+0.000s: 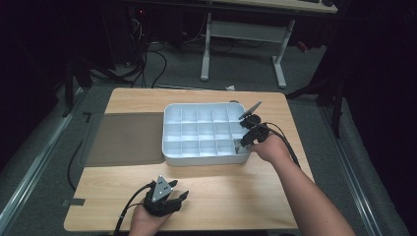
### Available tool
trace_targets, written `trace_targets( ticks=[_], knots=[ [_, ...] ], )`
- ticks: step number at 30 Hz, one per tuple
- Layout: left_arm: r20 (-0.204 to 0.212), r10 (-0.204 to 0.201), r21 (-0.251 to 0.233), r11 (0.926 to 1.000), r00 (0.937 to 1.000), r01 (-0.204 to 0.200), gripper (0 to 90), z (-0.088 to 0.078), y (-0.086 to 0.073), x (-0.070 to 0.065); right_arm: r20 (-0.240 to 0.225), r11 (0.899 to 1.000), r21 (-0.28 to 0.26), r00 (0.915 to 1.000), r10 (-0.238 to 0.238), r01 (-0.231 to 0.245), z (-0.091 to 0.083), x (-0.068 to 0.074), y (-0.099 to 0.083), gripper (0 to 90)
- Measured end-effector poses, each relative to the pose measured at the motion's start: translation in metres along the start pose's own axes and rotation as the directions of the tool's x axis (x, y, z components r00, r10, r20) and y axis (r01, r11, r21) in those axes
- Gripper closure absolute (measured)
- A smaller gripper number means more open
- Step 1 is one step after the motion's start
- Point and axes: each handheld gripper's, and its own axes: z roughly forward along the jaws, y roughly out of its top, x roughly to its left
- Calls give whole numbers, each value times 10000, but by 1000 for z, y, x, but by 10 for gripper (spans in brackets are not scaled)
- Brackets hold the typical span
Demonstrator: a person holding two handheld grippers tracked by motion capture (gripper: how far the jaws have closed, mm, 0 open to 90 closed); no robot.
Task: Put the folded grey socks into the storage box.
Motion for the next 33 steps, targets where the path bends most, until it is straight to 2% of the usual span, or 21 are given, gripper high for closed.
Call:
trace_targets(
  ticks=[7,12,18,19,22,24,25,27,33],
  knots=[
    [39,67,13,10000,10000,-68,441,0,-1,-2,-58,9987,-489,9999,-138,135,-13,2,-12,746],
    [49,54,-5,10000,10000,-54,441,-1,0,-2,-79,9926,-1193,9997,-229,218,-23,7,-25,718],
    [24,12,-56,10000,10000,-11,441,-1,1,-1,-192,9799,-1983,9994,-272,229,-31,12,-44,673],
    [27,14,-58,10000,10000,-14,441,-1,1,-1,-74,9784,-2044,9994,-344,321,-32,13,-48,666],
    [55,61,-12,10000,10000,-60,441,-1,1,-2,-375,9723,-2328,9988,-307,212,-34,16,-59,643],
    [58,59,-12,10000,10000,-59,441,0,1,-3,-331,9667,-2540,9986,-401,304,-34,18,-67,628],
    [57,72,-14,10000,10000,-72,441,0,1,-3,-431,9634,-2667,9983,-394,265,-34,18,-71,620],
    [63,102,14,9999,9999,-102,441,0,1,-4,-348,9603,-2774,9986,-408,296,-33,20,-78,604],
    [92,137,37,9999,9999,-138,441,2,1,-6,-691,9420,-3353,9969,-367,114,-25,21,-103,576]
  ],
)
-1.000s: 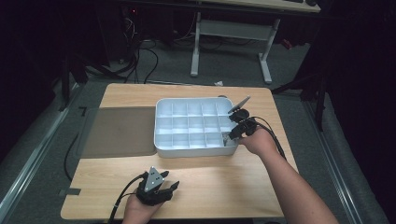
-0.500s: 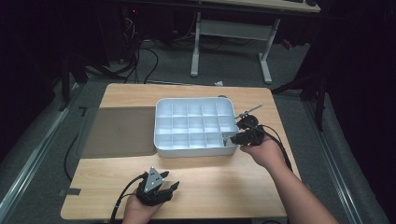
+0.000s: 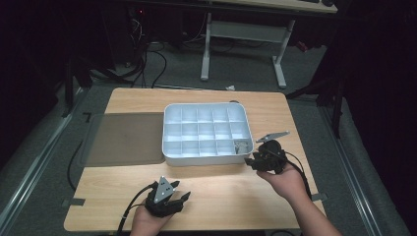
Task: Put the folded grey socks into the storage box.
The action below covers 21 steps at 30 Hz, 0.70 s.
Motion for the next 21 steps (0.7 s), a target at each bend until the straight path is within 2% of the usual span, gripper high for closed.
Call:
trace_targets(
  ticks=[7,13,17,21],
  knots=[
    [82,70,16,10000,9999,-70,441,0,1,-3,49,9972,-742,9999,-106,109,10,4,-34,550],
    [103,43,6,10000,9999,-43,439,1,2,-4,193,9865,-1589,9991,-382,408,22,16,-63,531],
    [123,12,-9,10000,9999,-12,439,0,2,-5,249,9798,-1966,9991,-332,375,33,24,-81,515],
    [176,-5,-27,10000,9998,6,439,0,2,-6,121,9740,-2265,9999,-72,98,45,30,-92,502]
  ],
)
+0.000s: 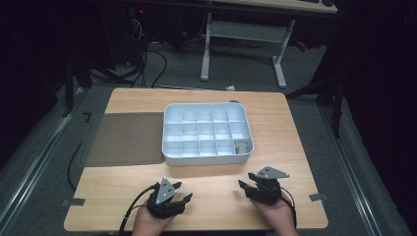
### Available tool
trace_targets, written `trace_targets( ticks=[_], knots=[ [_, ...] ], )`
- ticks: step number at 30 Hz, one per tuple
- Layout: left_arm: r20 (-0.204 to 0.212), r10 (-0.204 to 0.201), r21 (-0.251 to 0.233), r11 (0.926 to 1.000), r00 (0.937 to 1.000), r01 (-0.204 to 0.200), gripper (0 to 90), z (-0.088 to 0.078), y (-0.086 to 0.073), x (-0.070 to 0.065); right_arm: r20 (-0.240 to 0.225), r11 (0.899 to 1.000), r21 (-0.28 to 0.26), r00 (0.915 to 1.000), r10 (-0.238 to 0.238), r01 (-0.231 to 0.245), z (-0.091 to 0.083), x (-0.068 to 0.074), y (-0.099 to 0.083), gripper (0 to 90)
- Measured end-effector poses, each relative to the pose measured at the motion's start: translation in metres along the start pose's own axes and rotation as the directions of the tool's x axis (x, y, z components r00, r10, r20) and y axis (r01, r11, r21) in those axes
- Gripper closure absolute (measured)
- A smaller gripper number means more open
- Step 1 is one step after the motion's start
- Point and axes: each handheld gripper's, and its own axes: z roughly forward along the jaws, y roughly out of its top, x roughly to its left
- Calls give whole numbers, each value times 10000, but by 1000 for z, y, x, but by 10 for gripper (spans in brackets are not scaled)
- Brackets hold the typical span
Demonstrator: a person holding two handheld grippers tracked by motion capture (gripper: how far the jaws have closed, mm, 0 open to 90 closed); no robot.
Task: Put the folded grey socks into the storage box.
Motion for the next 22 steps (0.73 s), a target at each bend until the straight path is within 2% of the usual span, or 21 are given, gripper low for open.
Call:
trace_targets(
  ticks=[4,6,7,9,16,22],
  knots=[
    [-14,-18,6,10000,10000,18,438,0,0,0,273,9994,-329,9996,-44,53,8,10,-5,485],
    [-24,-27,39,10000,10000,27,437,0,0,0,-25,9984,-542,9999,168,-169,7,13,-8,487],
    [-25,-19,65,10000,10000,19,437,0,-1,0,-101,9985,-545,9999,99,-104,6,16,-9,486],
    [-26,-60,81,9999,10000,60,437,0,-1,1,48,9977,-616,9996,-289,291,6,18,-11,487],
    [-112,-37,59,10000,9999,38,436,-2,-1,-1,-31,9988,-459,9998,-192,190,8,15,-15,487],
    [-52,-42,75,10000,10000,43,436,-1,-1,0,78,9980,-600,9998,-177,181,3,15,-17,488]
  ],
)
